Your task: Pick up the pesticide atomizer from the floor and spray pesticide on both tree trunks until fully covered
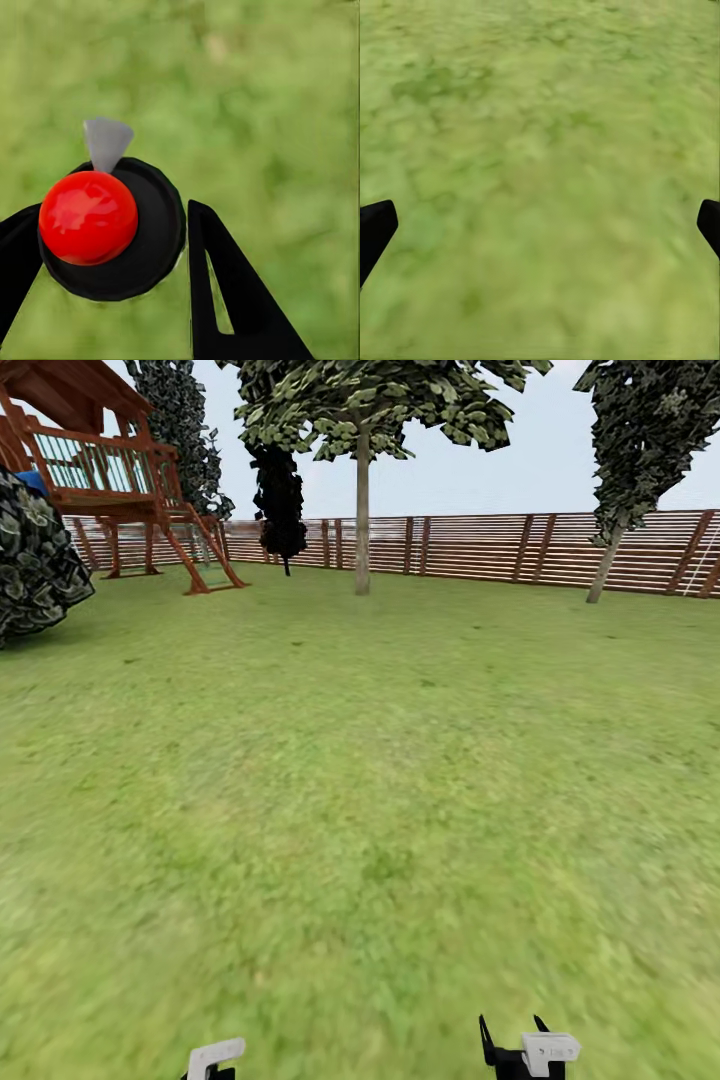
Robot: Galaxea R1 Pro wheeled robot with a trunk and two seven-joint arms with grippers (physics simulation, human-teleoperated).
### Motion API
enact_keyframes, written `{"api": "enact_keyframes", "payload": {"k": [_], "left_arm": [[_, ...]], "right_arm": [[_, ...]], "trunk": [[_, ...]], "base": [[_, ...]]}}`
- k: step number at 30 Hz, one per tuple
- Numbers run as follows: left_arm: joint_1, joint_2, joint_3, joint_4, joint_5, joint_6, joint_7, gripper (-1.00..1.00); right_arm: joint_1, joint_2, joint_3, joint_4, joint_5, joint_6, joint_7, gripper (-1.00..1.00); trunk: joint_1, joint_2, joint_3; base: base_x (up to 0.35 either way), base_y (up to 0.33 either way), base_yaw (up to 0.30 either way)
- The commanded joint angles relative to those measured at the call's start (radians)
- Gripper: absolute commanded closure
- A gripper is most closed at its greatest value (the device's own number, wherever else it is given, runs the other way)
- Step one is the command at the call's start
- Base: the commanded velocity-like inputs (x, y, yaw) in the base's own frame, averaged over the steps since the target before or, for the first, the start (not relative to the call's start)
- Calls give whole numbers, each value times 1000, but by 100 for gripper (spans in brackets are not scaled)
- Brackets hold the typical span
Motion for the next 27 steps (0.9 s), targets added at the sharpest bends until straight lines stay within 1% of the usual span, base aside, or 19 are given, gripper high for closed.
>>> {"api": "enact_keyframes", "payload": {"k": [1,27], "left_arm": [[0,0,0,0,-1,0,1,100],[0,-2,0,0,-3,0,1,100]], "right_arm": [[0,0,0,0,0,0,0,-100],[0,1,0,0,0,0,0,-100]], "trunk": [[0,0,0],[0,0,0]], "base": [[338,0,0],[338,0,0]]}}
